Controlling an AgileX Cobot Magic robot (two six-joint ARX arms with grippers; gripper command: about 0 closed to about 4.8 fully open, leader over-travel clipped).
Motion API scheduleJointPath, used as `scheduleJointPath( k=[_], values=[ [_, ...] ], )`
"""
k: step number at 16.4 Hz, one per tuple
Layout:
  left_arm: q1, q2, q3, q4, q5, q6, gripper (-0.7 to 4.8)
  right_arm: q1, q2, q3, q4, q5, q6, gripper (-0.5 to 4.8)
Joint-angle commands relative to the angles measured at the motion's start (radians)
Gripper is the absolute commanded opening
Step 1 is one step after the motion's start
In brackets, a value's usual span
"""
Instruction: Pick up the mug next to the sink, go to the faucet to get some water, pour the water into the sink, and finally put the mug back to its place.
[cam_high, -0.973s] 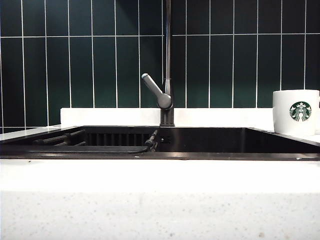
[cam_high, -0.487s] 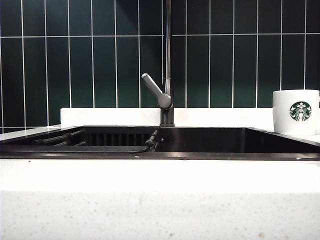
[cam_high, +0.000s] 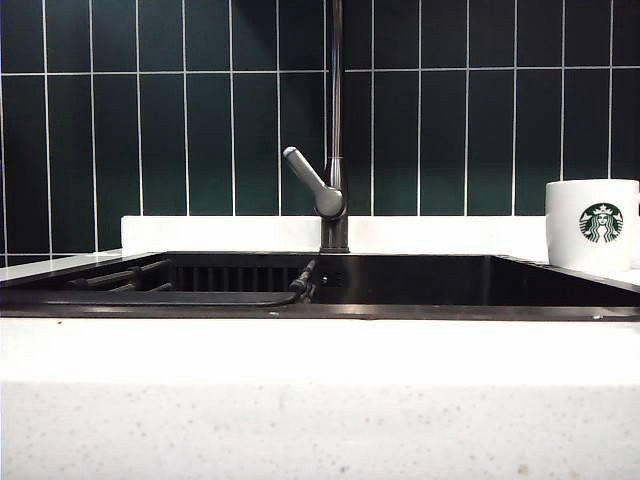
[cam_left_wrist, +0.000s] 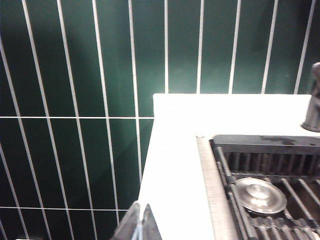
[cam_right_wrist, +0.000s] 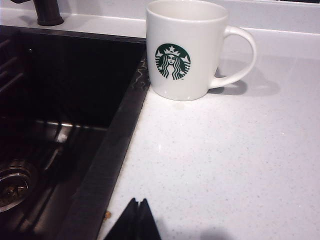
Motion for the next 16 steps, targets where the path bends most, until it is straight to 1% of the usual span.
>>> scheduleJointPath(
  k=[1,2,16],
  values=[
    [-0.001,0.001,0.001,-0.006,0.008,0.000,-0.05,0.000,0.000,-0.006,0.011,-0.001,0.000,-0.01],
    [-0.001,0.001,0.001,-0.008,0.019,0.000,-0.05,0.000,0.000,-0.006,0.011,-0.001,0.000,-0.01],
    [-0.002,0.001,0.001,-0.008,0.018,0.000,-0.05,0.000,0.000,-0.006,0.011,-0.001,0.000,-0.01]
  ],
)
